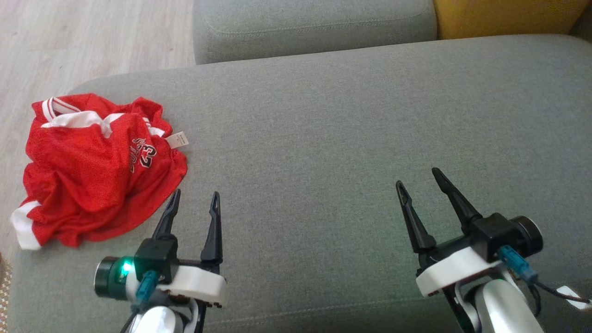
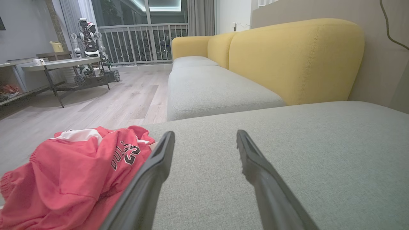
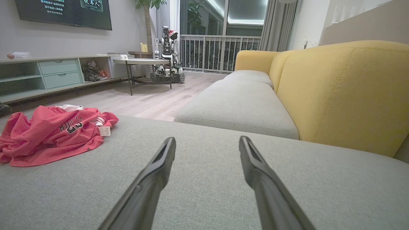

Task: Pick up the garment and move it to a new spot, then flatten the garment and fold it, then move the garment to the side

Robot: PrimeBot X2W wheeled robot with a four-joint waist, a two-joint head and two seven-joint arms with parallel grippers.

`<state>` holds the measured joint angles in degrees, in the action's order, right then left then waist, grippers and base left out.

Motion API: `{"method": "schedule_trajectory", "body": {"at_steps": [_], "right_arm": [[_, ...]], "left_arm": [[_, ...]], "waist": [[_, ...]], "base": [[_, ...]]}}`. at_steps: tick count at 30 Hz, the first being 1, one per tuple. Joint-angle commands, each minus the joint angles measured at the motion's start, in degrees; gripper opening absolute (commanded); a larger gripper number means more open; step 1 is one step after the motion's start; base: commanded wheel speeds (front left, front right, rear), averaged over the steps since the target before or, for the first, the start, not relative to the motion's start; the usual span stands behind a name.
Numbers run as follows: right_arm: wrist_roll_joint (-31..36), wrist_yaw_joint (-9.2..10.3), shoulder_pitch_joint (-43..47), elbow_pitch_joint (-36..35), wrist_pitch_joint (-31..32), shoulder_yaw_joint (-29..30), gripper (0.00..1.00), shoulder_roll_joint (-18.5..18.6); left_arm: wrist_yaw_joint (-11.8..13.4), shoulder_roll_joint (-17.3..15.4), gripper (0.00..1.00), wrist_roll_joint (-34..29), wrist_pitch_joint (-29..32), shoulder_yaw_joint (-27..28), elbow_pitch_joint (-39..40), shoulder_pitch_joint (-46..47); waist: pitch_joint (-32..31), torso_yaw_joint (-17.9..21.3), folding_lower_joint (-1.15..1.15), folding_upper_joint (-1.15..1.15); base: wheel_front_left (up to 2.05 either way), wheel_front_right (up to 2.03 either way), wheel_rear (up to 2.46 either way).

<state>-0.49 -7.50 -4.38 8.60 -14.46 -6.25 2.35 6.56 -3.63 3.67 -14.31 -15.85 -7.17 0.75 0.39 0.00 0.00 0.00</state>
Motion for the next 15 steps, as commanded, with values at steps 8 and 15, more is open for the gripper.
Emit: {"method": "schedule_trajectory", "body": {"at_steps": [8,15], "right_arm": [[0.51,0.01,-2.43,-1.76,-0.53,-1.25,1.0,0.53],[0.8,0.01,-2.11,-2.14,-0.53,-1.2,1.0,0.53]], "left_arm": [[0.24,0.28,1.0,-0.18,-0.69,2.74,0.92,2.19],[0.45,0.51,1.0,0.25,-0.69,3.3,0.7,2.35]], "waist": [[0.03,-0.44,0.0,0.0],[0.18,-2.71,0.0,0.0]], "base": [[0.0,0.0,0.0],[0.0,0.0,0.0]]}}
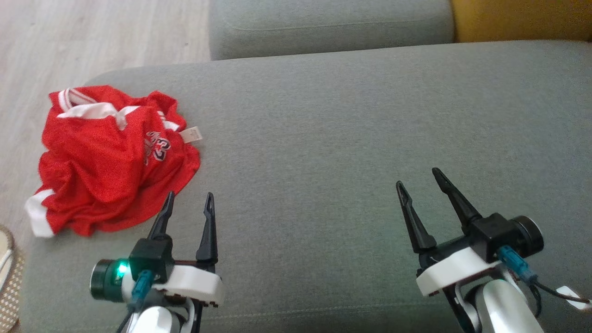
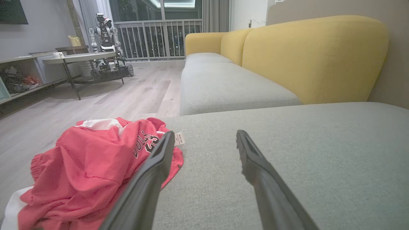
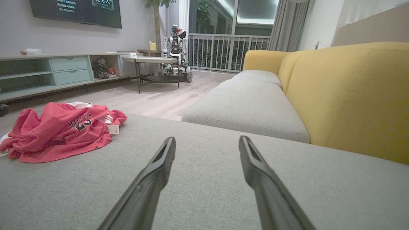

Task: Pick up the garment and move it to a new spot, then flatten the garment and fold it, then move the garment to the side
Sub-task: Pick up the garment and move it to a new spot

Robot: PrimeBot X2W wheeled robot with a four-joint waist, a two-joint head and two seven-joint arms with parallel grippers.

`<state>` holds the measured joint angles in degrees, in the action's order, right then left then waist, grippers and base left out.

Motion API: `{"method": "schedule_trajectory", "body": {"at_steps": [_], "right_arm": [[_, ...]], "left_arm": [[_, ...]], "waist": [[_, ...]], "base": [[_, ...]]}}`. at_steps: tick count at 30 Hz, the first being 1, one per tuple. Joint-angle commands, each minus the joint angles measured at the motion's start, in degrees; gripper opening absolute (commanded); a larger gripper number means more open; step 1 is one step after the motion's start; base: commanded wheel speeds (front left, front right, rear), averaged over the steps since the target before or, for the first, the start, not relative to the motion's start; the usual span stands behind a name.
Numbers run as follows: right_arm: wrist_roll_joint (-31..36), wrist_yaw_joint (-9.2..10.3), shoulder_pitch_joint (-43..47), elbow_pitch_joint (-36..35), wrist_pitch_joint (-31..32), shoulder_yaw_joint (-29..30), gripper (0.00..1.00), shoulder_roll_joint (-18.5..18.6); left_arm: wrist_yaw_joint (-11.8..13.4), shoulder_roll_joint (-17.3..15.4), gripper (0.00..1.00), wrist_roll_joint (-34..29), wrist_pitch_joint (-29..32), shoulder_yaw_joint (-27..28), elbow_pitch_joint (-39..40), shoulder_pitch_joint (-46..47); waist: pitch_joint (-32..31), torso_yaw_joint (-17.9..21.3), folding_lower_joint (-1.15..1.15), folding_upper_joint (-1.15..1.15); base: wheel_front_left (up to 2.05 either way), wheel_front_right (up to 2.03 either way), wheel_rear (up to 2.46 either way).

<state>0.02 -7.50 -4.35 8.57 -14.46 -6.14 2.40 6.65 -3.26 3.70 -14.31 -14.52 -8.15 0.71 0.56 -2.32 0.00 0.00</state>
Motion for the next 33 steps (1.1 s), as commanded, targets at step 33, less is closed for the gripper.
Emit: {"method": "schedule_trajectory", "body": {"at_steps": [33], "right_arm": [[1.32,0.01,-0.45,-3.08,-0.54,-1.15,1.0,0.48]], "left_arm": [[4.15,0.37,1.0,2.18,-0.69,3.78,4.2,1.98]], "waist": [[1.4,-18.0,0.0,0.0]], "base": [[0.0,0.0,0.0]]}}
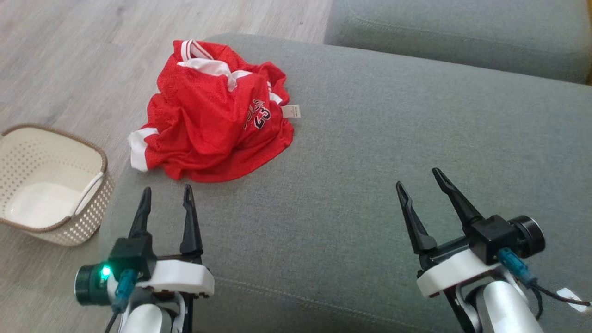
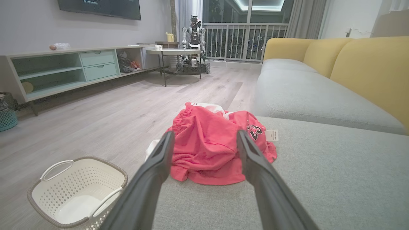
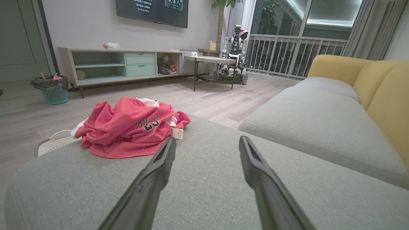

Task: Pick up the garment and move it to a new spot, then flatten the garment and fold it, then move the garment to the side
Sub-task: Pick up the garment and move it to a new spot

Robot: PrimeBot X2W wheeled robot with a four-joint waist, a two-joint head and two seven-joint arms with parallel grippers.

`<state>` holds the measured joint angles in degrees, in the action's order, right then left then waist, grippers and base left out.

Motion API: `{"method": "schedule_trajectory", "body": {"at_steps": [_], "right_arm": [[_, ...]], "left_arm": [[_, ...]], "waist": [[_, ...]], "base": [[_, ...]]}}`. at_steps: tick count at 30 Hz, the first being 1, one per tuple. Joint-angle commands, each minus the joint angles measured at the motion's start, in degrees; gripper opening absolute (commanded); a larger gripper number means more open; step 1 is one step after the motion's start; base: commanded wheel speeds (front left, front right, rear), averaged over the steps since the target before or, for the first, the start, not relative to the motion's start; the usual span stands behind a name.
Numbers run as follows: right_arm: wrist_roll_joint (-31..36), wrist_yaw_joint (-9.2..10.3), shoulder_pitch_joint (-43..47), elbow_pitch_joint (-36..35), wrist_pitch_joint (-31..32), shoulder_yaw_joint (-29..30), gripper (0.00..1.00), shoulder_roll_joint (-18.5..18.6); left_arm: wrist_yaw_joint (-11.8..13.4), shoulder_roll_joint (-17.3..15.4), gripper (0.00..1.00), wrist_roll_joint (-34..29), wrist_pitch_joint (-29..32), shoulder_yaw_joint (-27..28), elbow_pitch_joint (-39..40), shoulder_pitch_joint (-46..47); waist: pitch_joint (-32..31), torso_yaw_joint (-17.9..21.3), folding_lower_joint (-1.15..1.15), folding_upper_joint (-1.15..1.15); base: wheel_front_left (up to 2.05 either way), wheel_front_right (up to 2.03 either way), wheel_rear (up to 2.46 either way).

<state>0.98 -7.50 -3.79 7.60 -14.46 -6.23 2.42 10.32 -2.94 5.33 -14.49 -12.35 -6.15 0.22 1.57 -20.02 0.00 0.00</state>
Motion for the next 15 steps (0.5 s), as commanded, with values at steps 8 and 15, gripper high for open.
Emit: {"method": "schedule_trajectory", "body": {"at_steps": [8,15], "right_arm": [[2.75,0.01,-2.32,-3.1,-0.54,-0.66,1.0,0.45],[5.91,0.01,-5.61,-5.07,-0.54,-0.39,1.0,0.45]], "left_arm": [[0.36,0.06,1.0,1.37,-0.51,2.69,4.04,7.28],[-4.81,-0.92,1.0,4.51,-0.51,6.92,-2.45,21.28]], "waist": [[4.58,-0.81,0.0,0.0],[12.13,-0.06,0.0,0.0]], "base": [[0.0,0.0,0.0],[0.0,0.0,0.0]]}}
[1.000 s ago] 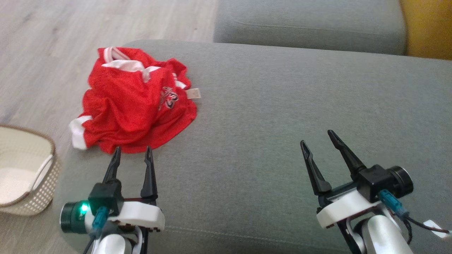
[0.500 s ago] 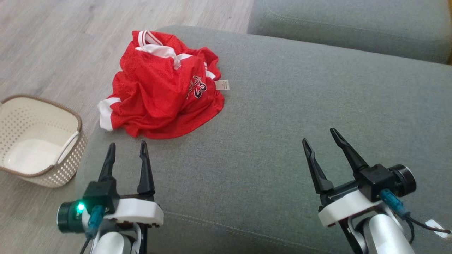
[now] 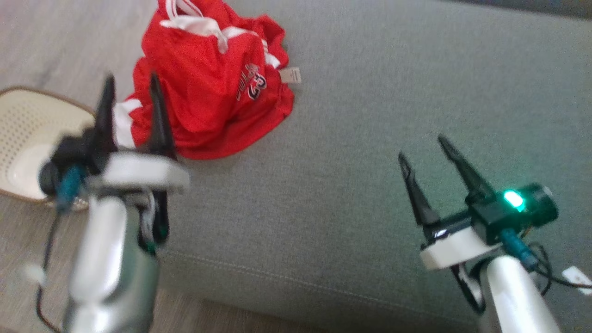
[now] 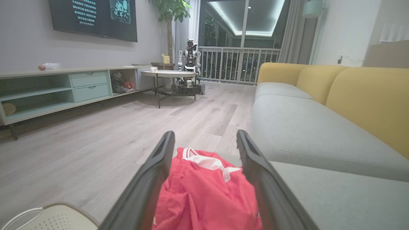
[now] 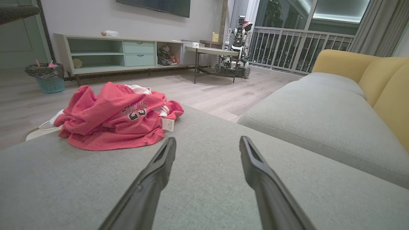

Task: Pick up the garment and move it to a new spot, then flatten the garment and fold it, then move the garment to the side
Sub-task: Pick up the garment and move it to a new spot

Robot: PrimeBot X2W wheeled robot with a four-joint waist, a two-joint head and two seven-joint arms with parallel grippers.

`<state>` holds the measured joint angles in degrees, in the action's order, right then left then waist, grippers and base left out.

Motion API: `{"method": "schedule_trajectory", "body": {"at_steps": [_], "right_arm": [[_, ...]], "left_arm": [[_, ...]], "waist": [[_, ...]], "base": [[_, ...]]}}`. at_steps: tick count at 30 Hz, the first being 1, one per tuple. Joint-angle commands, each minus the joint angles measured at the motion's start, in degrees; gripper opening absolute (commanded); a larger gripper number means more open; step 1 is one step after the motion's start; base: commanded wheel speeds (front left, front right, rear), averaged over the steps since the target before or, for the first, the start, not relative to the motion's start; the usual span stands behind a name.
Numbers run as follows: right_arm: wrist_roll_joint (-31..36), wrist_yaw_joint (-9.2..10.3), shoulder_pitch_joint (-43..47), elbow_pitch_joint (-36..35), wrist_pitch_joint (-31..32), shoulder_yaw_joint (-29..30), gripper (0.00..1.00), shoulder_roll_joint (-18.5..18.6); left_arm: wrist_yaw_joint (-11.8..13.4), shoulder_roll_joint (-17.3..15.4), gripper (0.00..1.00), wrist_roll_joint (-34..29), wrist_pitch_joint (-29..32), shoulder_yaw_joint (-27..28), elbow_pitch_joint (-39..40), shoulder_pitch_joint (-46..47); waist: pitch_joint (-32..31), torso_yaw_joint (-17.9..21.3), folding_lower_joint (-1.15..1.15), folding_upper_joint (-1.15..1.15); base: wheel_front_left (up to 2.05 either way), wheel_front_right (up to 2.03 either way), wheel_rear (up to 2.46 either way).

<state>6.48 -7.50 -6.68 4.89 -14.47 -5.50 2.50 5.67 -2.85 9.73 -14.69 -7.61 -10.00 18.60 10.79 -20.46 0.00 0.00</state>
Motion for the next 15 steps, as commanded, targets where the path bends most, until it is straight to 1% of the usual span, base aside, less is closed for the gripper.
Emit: {"method": "schedule_trajectory", "body": {"at_steps": [1,2,3,4,8,11,15], "right_arm": [[0.92,0.01,-3.32,-2.87,-0.52,-0.93,1.0,0.38],[1.51,0.01,-3.86,-3.27,-0.52,-0.79,1.0,0.38],[2.87,0.01,-4.82,-3.73,-0.52,-0.71,1.0,0.38],[3.38,0.01,-5.31,-3.96,-0.52,-0.76,1.0,0.43],[4.43,0.01,-7.66,-4.98,-0.52,-0.87,1.0,1.45],[4.88,0.01,-9.11,-5.83,-0.52,-0.84,1.0,2.28],[5.42,0.01,-9.93,-7.49,-0.52,0.28,1.0,3.5]], "left_arm": [[-0.99,-1.4,1.0,0.81,-0.3,2.8,-0.2,5.94],[-1.89,-1.75,1.0,1.66,0.07,3.2,-2.39,8.89],[-3.04,-2.76,1.0,2.57,1.65,3.75,-6.51,15.11],[-3.61,-3.31,1.0,2.95,3.3,3.83,-8.76,18.04],[-5.47,-5.5,1.0,3.96,9.86,3.86,-17.44,28.51],[-6.94,-6.67,1.0,5.13,13.4,4.14,-24.29,34.98],[-6.97,-8.28,1.0,5.45,16.9,4.39,-33.37,41.37]], "waist": [[4.28,0.43,0.0,0.0],[5.63,0.5,0.0,0.0],[8.1,0.62,0.0,0.0],[9.33,0.71,0.0,0.0],[14.04,1.38,0.0,0.0],[17.11,1.92,0.0,0.0],[20.34,2.55,0.0,0.0]], "base": [[0.0,0.0,0.0],[0.0,0.0,0.0],[0.0,0.0,0.0],[0.0,0.0,0.0],[0.0,0.0,0.0],[0.0,0.0,0.0],[0.0,0.0,0.0]]}}
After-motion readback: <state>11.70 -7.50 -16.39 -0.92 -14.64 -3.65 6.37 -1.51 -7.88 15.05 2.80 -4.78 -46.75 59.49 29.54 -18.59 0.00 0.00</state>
